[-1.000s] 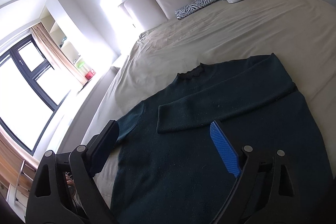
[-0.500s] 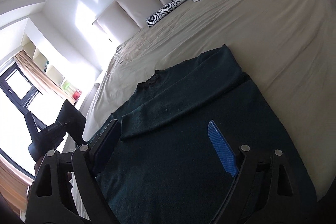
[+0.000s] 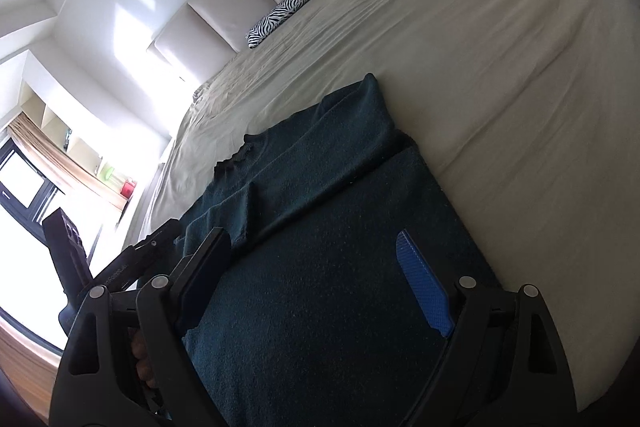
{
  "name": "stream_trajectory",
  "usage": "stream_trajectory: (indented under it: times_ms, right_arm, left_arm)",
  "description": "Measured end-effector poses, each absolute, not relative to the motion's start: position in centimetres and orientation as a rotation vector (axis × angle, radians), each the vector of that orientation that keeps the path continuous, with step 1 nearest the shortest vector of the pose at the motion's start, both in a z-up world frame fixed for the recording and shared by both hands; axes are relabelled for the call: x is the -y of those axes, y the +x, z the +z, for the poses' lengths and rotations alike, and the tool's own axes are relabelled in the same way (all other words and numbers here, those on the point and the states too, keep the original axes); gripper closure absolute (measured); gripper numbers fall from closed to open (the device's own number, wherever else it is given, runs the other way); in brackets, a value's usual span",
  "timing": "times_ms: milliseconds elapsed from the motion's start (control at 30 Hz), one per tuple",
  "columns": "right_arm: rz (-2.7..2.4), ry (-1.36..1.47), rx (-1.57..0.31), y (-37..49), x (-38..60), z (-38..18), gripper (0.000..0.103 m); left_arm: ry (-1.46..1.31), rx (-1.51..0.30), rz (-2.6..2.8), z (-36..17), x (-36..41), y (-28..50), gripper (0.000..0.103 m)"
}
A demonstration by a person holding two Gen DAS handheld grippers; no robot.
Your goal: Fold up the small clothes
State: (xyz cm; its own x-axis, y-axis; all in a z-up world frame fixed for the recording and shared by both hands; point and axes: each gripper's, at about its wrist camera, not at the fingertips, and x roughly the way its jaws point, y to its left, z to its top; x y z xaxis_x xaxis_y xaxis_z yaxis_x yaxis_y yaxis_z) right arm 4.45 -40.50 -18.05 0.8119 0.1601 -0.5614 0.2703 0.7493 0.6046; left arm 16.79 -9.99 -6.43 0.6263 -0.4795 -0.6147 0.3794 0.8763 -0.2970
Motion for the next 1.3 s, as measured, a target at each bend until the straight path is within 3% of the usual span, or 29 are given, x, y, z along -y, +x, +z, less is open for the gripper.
stream_trajectory:
  times_ms: [167, 300, 567, 633, 667, 700, 1000, 1300]
  right_arm:
    - [0.116, 0.663, -0.725, 12.4, 36.7, -16.3, 0.019]
    - [0.233, 0.745, -0.871, 20.6, 34.6, -17.8, 0.04]
    - [0.187, 0.749, -1.129, 27.9, 31.1, -23.5, 0.051]
    - [0.191, 0.708, -1.134, 28.4, 30.3, -23.4, 0.065]
    - [0.188, 0.685, -1.141, 28.7, 30.0, -23.3, 0.084]
    - [0.178, 0.655, -1.147, 28.7, 29.8, -23.1, 0.095]
    - [0.112, 0.511, -1.065, 27.5, 33.0, -19.4, 0.096]
    - [0.091, 0.518, -1.073, 27.0, 35.6, -21.3, 0.096]
  left_arm:
    - [-0.258, -0.706, -0.369, -5.9, 1.6, 15.5, 0.031]
    - [-0.311, -0.705, -0.292, -6.5, -3.4, 15.5, 0.032]
    - [-0.387, -0.715, -0.215, -8.6, -9.4, 15.8, 0.032]
    - [-0.401, -0.718, -0.216, -8.9, -10.0, 16.0, 0.032]
    - [-0.406, -0.719, -0.217, -9.0, -10.2, 16.2, 0.034]
    - [-0.412, -0.719, -0.22, -9.1, -10.4, 16.3, 0.034]
    - [-0.375, -0.754, -0.219, -9.4, -10.0, 18.9, 0.034]
    - [-0.331, -0.919, -0.183, -11.9, -8.5, 26.6, 0.039]
